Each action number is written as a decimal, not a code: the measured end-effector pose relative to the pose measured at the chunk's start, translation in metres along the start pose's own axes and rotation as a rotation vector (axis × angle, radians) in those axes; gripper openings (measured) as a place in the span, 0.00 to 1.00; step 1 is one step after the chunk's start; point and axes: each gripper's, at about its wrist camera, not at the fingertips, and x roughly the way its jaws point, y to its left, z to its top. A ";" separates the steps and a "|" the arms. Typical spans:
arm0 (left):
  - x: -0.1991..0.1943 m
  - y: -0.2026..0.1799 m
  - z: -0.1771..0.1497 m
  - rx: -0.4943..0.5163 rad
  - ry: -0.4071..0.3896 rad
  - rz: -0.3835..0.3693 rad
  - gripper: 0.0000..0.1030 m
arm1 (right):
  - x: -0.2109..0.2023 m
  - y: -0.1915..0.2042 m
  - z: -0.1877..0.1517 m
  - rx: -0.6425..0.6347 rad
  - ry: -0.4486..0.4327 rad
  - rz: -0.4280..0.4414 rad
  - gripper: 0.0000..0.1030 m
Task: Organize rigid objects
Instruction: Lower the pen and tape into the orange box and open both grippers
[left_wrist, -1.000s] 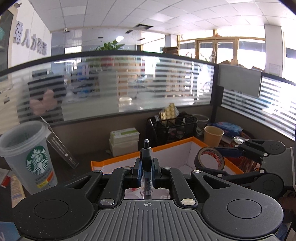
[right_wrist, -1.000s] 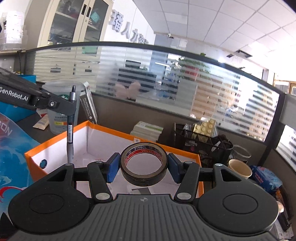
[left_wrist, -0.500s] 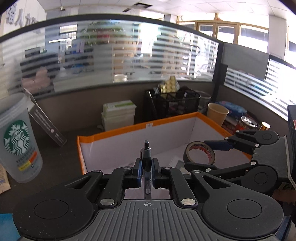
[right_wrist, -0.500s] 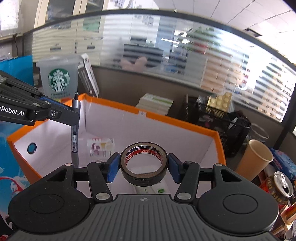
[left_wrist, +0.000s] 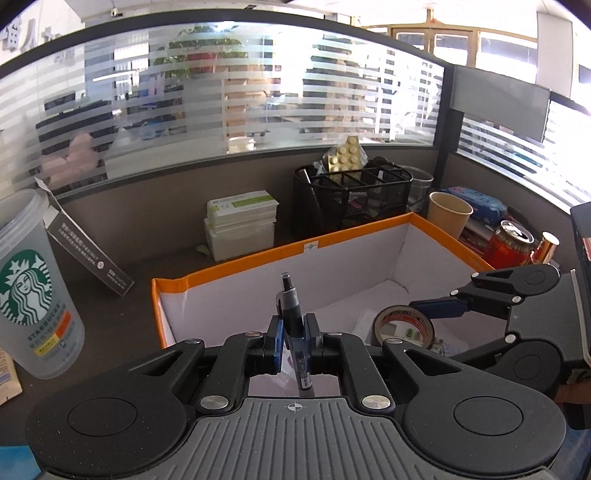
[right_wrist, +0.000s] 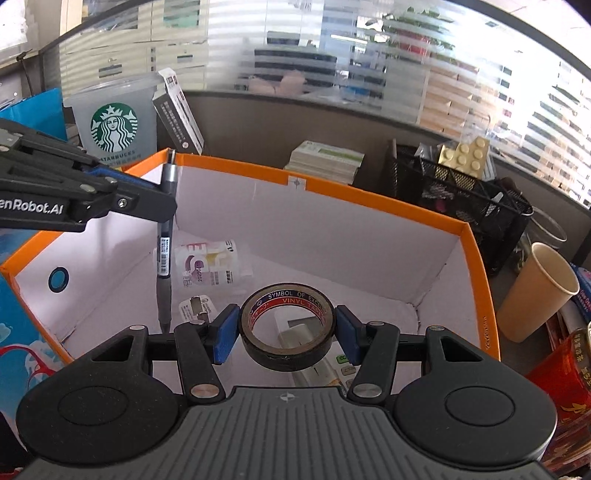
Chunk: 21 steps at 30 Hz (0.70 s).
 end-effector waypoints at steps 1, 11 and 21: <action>0.003 0.001 0.001 -0.007 0.005 0.000 0.09 | 0.001 0.000 0.001 -0.005 0.007 -0.001 0.51; 0.033 0.006 -0.002 -0.031 0.089 0.001 0.10 | 0.004 0.000 0.005 -0.007 0.071 -0.007 0.52; 0.043 -0.004 -0.006 0.003 0.136 0.001 0.13 | 0.005 -0.001 0.006 -0.002 0.099 -0.003 0.53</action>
